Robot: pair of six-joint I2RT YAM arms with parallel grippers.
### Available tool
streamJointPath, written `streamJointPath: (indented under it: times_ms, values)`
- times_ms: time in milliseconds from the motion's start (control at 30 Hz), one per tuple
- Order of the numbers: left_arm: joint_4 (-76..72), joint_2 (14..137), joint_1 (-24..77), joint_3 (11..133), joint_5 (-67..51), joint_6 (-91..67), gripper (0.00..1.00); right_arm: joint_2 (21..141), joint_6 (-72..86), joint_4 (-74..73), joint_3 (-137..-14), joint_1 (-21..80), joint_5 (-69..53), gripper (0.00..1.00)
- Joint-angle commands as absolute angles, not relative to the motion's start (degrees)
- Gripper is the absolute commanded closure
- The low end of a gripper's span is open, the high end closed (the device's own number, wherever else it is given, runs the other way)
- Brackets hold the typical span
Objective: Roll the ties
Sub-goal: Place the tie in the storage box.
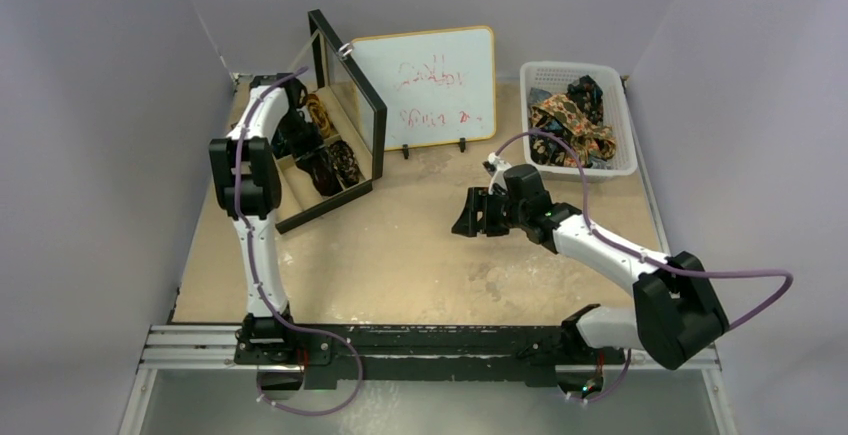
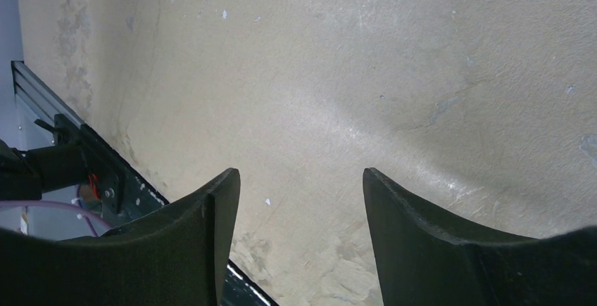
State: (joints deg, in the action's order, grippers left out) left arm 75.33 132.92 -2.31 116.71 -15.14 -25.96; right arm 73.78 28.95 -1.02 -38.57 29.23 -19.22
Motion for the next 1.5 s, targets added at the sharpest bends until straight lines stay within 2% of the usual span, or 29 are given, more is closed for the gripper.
streamJointPath:
  times_ms: [0, 267, 467, 733, 867, 1133, 1233, 1300, 1367, 1467]
  values:
    - [76.8, 134.5, -2.85, 121.01, -18.08, -26.94, 0.74, 74.41, 27.75, -0.86, -40.08, 29.26, -20.43, 0.33]
    - [78.62, 135.83, -2.88, 121.37, -15.0, -27.17, 0.71, 74.78, 27.68, -0.94, -40.11, 29.27, -20.56, 0.34]
    - [80.14, 136.27, -2.87, 125.16, -14.64, -27.61, 0.56, 74.89, 27.52, -1.22, -40.34, 29.26, -20.57, 0.34]
    - [81.36, 136.5, -2.87, 126.79, -14.65, -27.16, 0.43, 74.34, 27.67, -1.54, -40.31, 29.26, -20.31, 0.34]
    - [80.99, 135.52, -2.84, 126.21, -14.37, -26.91, 0.32, 74.72, 27.55, -1.42, -40.14, 29.28, -20.69, 0.34]
    - [81.98, 134.33, -2.82, 127.31, -13.82, -26.39, 0.26, 74.73, 27.4, -1.49, -40.06, 29.25, -20.78, 0.34]
    - [82.32, 133.64, -2.83, 127.25, -13.18, -26.13, 0.28, 74.84, 27.39, -1.4, -39.78, 29.24, -20.8, 0.34]
    - [81.94, 133.45, -2.84, 126.65, -12.93, -26.02, 0.35, 74.97, 27.41, -1.19, -39.66, 29.23, -20.89, 0.34]
    - [82.34, 133.97, -2.83, 126.6, -12.42, -26.1, 0.47, 75.26, 27.41, -1.14, -39.64, 29.22, -21.0, 0.34]
    - [80.72, 133.79, -2.86, 125.08, -13.02, -26.17, 0.53, 75.38, 27.41, -1.08, -39.56, 29.27, -20.92, 0.34]
